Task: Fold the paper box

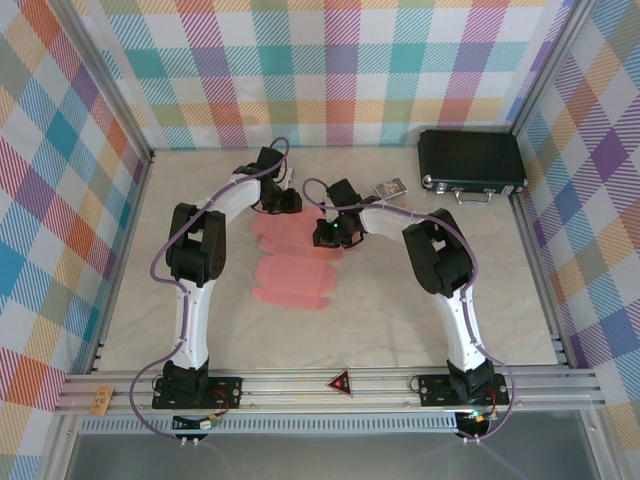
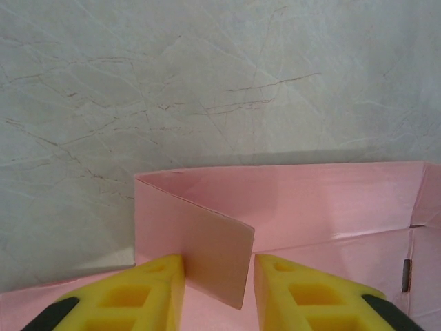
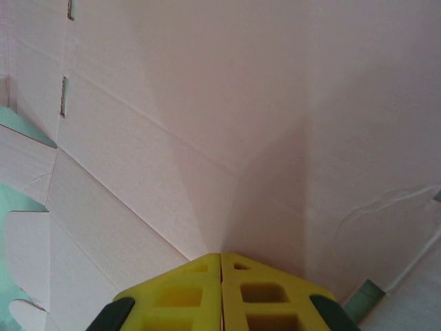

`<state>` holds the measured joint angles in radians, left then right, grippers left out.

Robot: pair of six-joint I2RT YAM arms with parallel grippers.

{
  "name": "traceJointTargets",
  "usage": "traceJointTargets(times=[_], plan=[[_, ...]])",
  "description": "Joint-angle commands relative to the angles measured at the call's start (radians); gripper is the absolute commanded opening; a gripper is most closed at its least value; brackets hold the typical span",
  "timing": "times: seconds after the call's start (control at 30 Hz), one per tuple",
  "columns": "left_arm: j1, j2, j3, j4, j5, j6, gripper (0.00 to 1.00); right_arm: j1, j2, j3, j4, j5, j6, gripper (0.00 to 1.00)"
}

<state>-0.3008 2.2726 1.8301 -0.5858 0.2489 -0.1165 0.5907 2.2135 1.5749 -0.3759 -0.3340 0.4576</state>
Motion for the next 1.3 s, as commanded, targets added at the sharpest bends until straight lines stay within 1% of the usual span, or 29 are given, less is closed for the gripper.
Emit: traceJointTargets(times=[0.0,0.1,0.23,0.4,0.47,0.5,0.63,0.67,0.8,0.83,0.93,1.03,1.17,1.27], plan=[[-0.009,-0.073,0.014,-0.042,-0.027,-0.003,0.35,0.012,0.027,0.001,-0.094,0.069,-0.046,0.1],[-0.011,-0.138,-0.032,-0.014,-0.057,-0.014,0.4,0.009,0.005,0.017,-0.122,0.079,-0.081,0.1],[-0.013,-0.262,-0.174,0.083,-0.086,-0.047,0.46,-0.003,-0.041,0.034,-0.136,0.08,-0.103,0.12],[-0.037,-0.385,-0.367,0.204,-0.087,-0.121,0.47,-0.046,-0.088,0.042,-0.117,0.066,-0.083,0.14],[-0.06,-0.415,-0.433,0.232,-0.074,-0.151,0.44,-0.072,-0.097,0.052,-0.115,0.062,-0.07,0.15],[-0.073,-0.422,-0.454,0.24,-0.076,-0.162,0.41,-0.084,-0.097,0.057,-0.115,0.059,-0.067,0.15],[-0.129,-0.434,-0.55,0.281,-0.08,-0.222,0.23,-0.125,-0.092,0.095,-0.135,0.073,-0.066,0.17],[-0.137,-0.431,-0.572,0.298,-0.074,-0.241,0.2,-0.134,-0.089,0.106,-0.146,0.087,-0.066,0.18],[-0.159,-0.398,-0.615,0.353,-0.089,-0.317,0.1,-0.166,-0.05,0.179,-0.221,0.162,-0.066,0.2],[-0.166,-0.392,-0.622,0.36,-0.093,-0.334,0.07,-0.174,-0.039,0.197,-0.233,0.174,-0.071,0.21],[-0.183,-0.367,-0.635,0.368,-0.107,-0.366,0.01,-0.188,-0.002,0.25,-0.265,0.182,-0.079,0.25],[-0.196,-0.353,-0.648,0.366,-0.118,-0.385,0.0,-0.19,0.032,0.299,-0.298,0.201,-0.077,0.27],[-0.201,-0.347,-0.673,0.363,-0.141,-0.408,0.0,-0.191,0.071,0.34,-0.335,0.233,-0.064,0.37],[-0.201,-0.345,-0.687,0.365,-0.14,-0.414,0.0,-0.19,0.087,0.355,-0.336,0.215,-0.065,0.39]])
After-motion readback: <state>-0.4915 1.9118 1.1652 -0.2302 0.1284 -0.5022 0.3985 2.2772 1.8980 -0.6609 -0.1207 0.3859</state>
